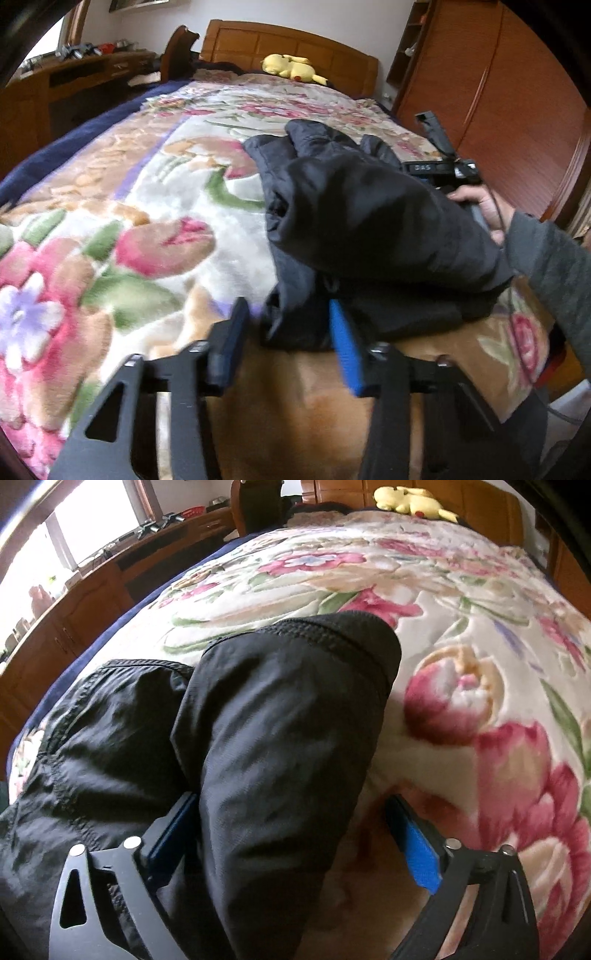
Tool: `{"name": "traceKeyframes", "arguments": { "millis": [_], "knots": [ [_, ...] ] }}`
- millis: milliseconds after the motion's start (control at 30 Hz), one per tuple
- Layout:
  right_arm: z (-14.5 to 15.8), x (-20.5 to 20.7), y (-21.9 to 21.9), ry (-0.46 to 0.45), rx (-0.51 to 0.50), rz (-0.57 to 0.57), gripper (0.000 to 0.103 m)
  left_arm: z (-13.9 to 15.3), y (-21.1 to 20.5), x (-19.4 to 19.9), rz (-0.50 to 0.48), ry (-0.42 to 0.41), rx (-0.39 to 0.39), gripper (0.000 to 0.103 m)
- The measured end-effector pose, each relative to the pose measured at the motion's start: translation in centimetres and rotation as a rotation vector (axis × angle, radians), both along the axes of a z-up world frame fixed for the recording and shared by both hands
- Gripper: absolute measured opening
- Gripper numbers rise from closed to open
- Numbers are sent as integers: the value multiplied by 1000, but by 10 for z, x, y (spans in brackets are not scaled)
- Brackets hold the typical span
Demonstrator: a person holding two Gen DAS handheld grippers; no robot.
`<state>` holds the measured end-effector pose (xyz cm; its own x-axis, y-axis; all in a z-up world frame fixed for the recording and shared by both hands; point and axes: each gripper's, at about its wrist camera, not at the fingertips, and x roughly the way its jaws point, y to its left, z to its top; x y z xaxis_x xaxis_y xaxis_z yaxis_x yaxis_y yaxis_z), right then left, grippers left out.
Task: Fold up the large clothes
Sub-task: 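Grasp the black jacket bundle with the left gripper and lift it, then carry the held bundle with the left gripper toward the bed edge by the desk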
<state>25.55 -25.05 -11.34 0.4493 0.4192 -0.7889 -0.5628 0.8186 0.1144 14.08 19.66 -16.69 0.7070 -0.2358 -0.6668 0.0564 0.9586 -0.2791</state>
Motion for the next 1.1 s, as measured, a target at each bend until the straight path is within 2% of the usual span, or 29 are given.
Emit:
{"name": "traceKeyframes", "arguments": {
  "millis": [33,67,133,267,300,367,567,700,833,933,1100],
  "knots": [
    [0,1,-1,14,18,8,88,-1,1,0,-3,5,-15,30],
    [1,2,-2,29,41,22,75,0,1,1,-1,5,-17,26],
    [3,-1,-3,24,51,34,68,1,1,1,-17,-2,-47,13],
    [11,-21,5,-106,-20,20,49,10,-1,-2,-22,-31,-37,9],
    [14,-26,6,-144,-32,20,41,14,-2,-5,-21,-46,-32,8],
    [24,-35,4,-191,-18,19,36,23,-4,-9,-17,-71,-26,7],
    [56,-60,4,-301,35,15,31,48,-5,-20,8,-123,1,5],
    [68,-81,24,-335,58,55,30,69,11,-31,34,-147,79,5],
    [78,-97,62,-338,77,119,30,88,53,-48,98,-157,140,5],
    [83,-111,105,-347,81,175,30,100,102,-65,174,-156,171,5],
    [87,-134,185,-360,76,274,30,102,171,-85,296,-136,220,5]
  ]
}}
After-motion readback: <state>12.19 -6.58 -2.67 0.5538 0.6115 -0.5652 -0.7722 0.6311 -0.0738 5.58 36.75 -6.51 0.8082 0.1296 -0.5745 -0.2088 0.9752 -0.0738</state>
